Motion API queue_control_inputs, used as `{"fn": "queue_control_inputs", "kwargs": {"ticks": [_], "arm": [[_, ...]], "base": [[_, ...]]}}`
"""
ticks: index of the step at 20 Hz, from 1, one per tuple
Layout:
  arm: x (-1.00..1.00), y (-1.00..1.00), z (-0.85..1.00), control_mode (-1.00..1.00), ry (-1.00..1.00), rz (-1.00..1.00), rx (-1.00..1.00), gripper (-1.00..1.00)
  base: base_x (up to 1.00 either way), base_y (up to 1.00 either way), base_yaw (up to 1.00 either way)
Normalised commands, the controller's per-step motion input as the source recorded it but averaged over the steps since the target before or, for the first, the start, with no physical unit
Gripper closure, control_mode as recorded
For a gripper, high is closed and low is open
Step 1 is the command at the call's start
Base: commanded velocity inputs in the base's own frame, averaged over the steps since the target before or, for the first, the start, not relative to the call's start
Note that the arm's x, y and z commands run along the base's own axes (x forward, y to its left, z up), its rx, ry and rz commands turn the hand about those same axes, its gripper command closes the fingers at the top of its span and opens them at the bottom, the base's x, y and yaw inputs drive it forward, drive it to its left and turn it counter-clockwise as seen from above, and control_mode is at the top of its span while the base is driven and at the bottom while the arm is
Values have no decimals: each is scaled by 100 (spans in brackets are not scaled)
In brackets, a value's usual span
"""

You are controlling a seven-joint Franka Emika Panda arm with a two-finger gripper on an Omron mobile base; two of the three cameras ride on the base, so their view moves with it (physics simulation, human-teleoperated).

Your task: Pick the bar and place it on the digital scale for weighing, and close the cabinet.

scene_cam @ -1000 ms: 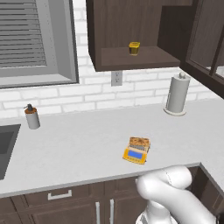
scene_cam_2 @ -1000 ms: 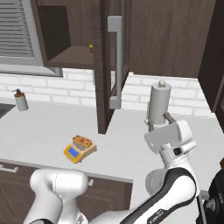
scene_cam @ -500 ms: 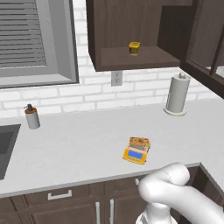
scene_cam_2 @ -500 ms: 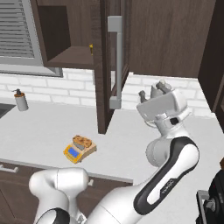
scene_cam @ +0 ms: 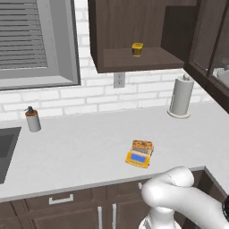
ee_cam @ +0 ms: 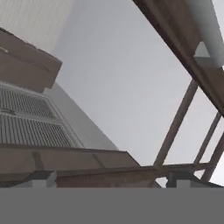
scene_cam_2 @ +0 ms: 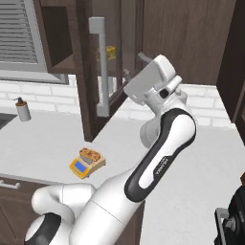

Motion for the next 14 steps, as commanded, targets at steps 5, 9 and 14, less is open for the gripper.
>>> {"fn": "queue_control_inputs", "kwargs": {"ticks": [5, 9, 14], "arm": [[-2, 100, 40, -100, 1, 2, -10, -100], [15, 100, 2, -100, 10, -2, -12, -100], [54, 100, 0, -100, 14, -9, -10, -100]], "base": [[0, 0, 0], [0, 0, 0], [0, 0, 0]]}}
